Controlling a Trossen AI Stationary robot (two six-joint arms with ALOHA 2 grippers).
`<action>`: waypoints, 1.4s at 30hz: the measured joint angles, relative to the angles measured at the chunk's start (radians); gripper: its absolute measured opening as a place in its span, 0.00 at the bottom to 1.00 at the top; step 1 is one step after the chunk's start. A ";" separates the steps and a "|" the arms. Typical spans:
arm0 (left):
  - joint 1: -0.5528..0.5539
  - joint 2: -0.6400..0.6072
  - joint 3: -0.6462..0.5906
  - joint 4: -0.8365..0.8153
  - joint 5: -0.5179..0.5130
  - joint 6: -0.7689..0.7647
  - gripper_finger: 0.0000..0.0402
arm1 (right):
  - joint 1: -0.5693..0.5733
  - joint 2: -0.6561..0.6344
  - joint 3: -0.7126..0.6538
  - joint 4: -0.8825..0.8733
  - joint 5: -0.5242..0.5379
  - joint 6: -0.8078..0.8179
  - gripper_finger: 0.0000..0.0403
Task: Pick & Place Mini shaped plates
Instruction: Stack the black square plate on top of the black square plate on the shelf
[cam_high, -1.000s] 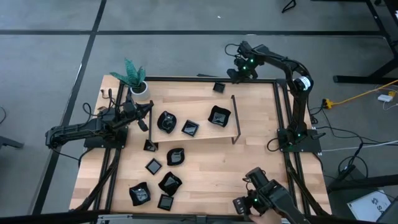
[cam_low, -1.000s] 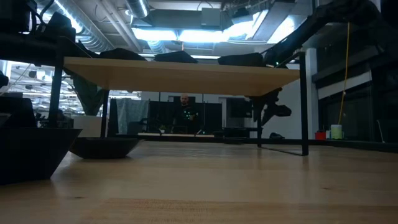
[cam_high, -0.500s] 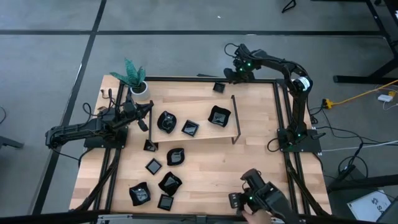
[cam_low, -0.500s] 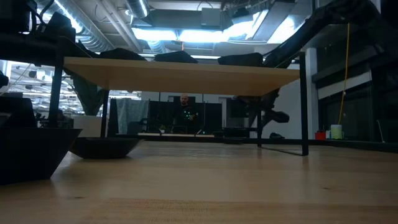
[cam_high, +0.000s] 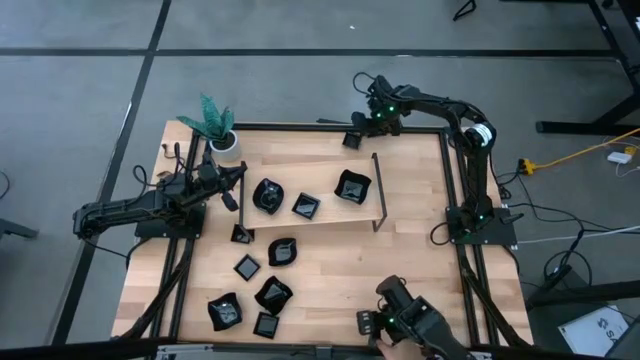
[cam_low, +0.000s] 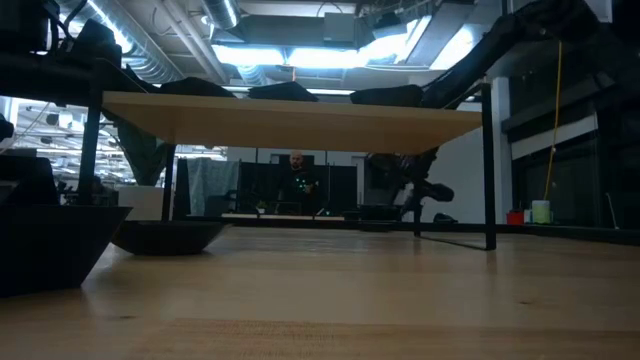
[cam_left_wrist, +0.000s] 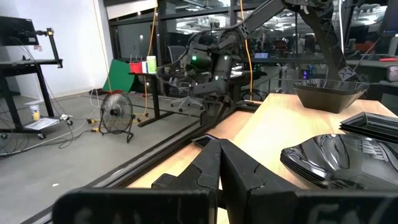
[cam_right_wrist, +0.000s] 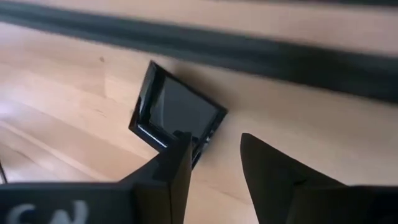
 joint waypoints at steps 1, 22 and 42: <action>0.000 0.000 0.000 0.000 0.000 0.000 0.01 | 0.006 0.008 0.000 -0.001 0.000 0.003 0.33; 0.000 0.000 0.000 0.000 0.000 0.000 0.01 | 0.030 0.073 0.000 0.068 -0.018 0.018 0.31; 0.000 0.000 0.000 0.000 0.000 0.000 0.01 | 0.033 0.073 0.002 0.034 -0.023 -0.067 0.02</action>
